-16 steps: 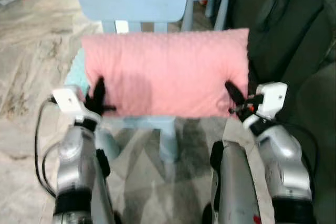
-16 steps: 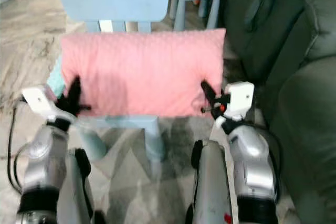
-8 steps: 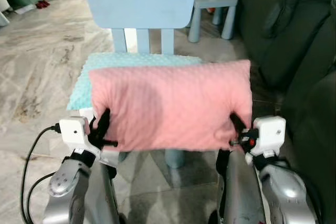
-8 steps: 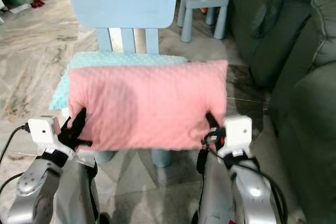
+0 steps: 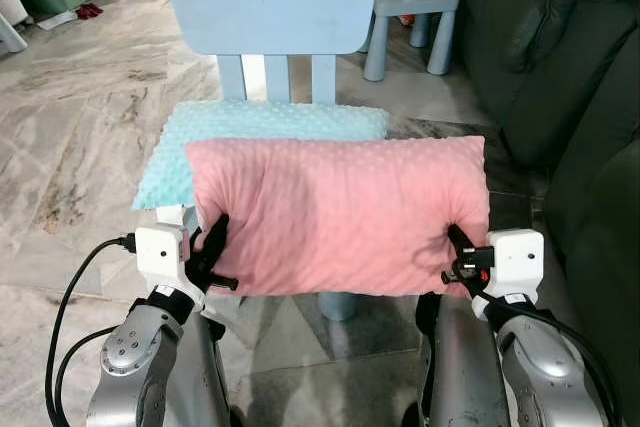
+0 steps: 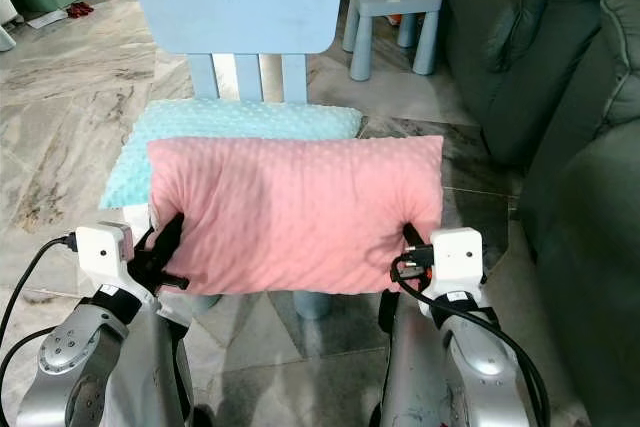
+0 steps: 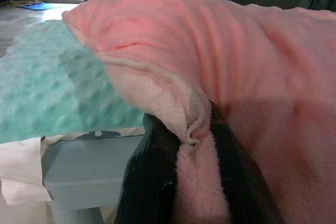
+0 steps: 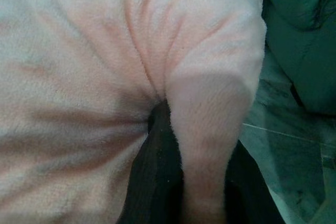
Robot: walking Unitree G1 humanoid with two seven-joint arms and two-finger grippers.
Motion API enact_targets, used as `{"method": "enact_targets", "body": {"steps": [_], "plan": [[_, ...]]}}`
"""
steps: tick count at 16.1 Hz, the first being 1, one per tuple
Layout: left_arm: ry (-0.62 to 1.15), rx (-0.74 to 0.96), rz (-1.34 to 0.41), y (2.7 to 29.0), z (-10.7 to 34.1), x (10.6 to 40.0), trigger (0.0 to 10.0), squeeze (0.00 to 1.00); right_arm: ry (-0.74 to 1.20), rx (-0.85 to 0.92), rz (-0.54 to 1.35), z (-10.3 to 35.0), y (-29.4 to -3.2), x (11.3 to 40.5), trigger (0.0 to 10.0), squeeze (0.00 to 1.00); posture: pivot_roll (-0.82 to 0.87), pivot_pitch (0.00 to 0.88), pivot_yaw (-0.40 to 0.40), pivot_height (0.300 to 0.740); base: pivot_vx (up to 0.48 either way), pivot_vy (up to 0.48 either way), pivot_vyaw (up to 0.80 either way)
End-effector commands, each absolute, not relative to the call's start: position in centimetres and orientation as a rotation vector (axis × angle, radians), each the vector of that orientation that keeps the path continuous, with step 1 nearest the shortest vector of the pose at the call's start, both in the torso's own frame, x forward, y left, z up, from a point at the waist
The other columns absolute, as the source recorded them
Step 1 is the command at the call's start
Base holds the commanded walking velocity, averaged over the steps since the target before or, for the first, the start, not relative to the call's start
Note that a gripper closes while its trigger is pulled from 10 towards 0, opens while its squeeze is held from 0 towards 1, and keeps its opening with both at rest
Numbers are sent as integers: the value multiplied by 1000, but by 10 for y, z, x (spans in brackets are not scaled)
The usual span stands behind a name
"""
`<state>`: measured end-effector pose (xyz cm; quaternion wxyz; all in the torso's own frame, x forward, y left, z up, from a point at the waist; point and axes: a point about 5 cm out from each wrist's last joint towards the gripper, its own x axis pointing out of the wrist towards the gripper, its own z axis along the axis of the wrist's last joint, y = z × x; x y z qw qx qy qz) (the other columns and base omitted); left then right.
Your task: Move the pillow to the sofa
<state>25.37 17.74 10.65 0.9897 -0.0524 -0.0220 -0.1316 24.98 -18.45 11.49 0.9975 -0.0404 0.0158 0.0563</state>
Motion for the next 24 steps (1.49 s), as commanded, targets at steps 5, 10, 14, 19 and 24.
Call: {"method": "enact_targets", "body": {"steps": [5,10,14,19,24], "plan": [[-53,-93,-270,178,113,254,10000,0,-15,-57,95,129,-185,253,10000,0,-158,0,59,330,0,0,0],[-42,-100,-273,176,112,254,10000,0,-10,-61,94,130,-186,252,10000,0,-164,0,58,330,0,0,0],[-34,-103,-278,175,111,253,10000,0,-13,-56,102,132,-185,252,10000,0,-166,0,56,330,0,0,0],[-29,-110,-284,171,109,255,10000,0,-15,-56,110,133,-185,253,10000,0,-171,0,57,377,0,0,0],[-25,-110,-283,171,108,255,10000,0,-12,-54,111,134,-185,253,10000,0,-171,0,57,447,0,0,0]]}}
